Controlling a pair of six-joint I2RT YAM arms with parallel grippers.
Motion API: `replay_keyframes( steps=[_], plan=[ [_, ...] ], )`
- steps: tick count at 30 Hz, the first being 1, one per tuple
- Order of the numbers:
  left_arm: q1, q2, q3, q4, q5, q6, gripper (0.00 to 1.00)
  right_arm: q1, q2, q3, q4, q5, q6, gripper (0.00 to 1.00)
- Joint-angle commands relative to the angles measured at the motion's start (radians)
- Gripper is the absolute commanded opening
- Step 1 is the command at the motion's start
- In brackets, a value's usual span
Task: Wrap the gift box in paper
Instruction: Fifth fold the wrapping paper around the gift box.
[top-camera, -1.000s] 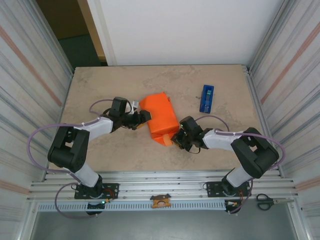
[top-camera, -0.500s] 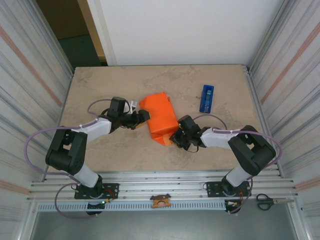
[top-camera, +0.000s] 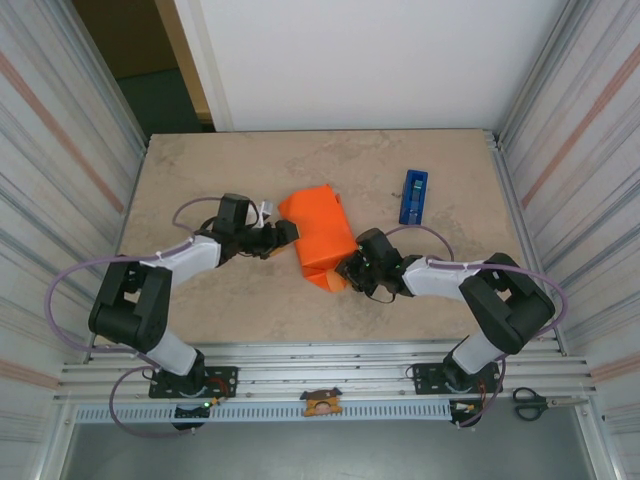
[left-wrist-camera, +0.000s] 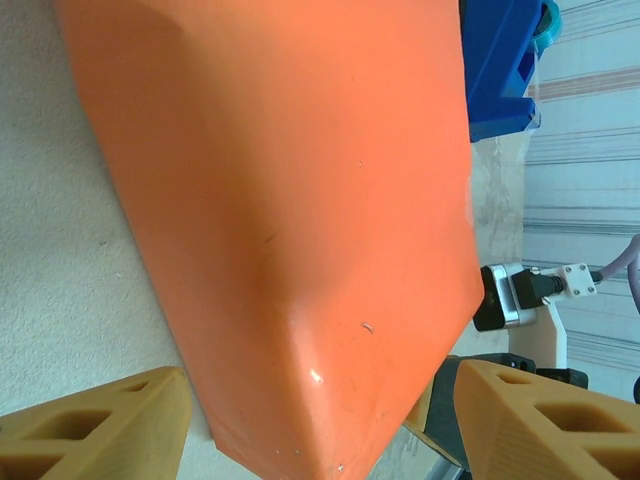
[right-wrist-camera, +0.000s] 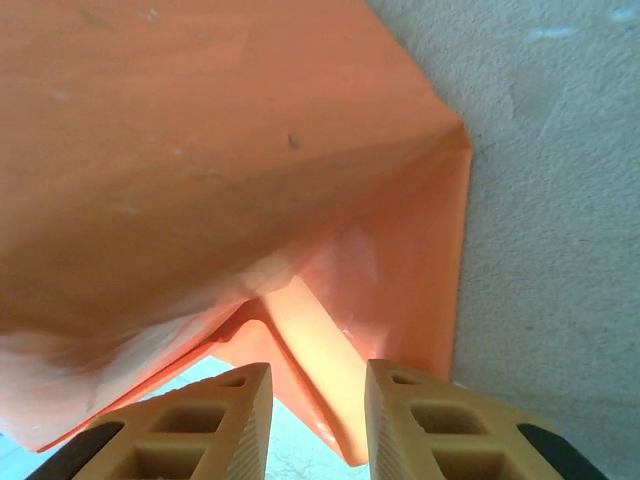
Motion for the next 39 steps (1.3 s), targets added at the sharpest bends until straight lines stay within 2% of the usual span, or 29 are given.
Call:
replay_keyframes(
  steps=[1,9,17,25,30,34,39],
  plan=[
    [0.005,-0.060,-0.005,-0.028,-0.013,0.038,0.71,0.016,-0.029,0.014,-0.083,0.046,-0.011,0.32],
    [0.008,-0.069,-0.028,-0.006,-0.024,0.023,0.71,0.017,-0.016,0.005,-0.131,0.044,0.002,0.32],
    [0.032,-0.069,-0.025,-0.019,-0.004,0.028,0.71,0.015,0.015,0.011,-0.081,0.012,-0.011,0.30],
    [0.060,-0.098,-0.018,-0.055,-0.003,0.042,0.71,0.001,0.028,0.017,-0.022,-0.013,-0.019,0.17],
    [0.063,-0.098,-0.005,-0.070,-0.004,0.053,0.71,-0.001,0.001,0.004,-0.028,0.000,-0.016,0.17],
    [0.062,-0.094,0.007,-0.064,0.014,0.079,0.71,-0.002,-0.012,0.008,-0.019,-0.002,-0.039,0.21],
    [0.049,-0.140,-0.005,-0.066,-0.017,0.147,0.71,-0.009,0.005,-0.004,0.085,-0.018,-0.035,0.23]
  ],
)
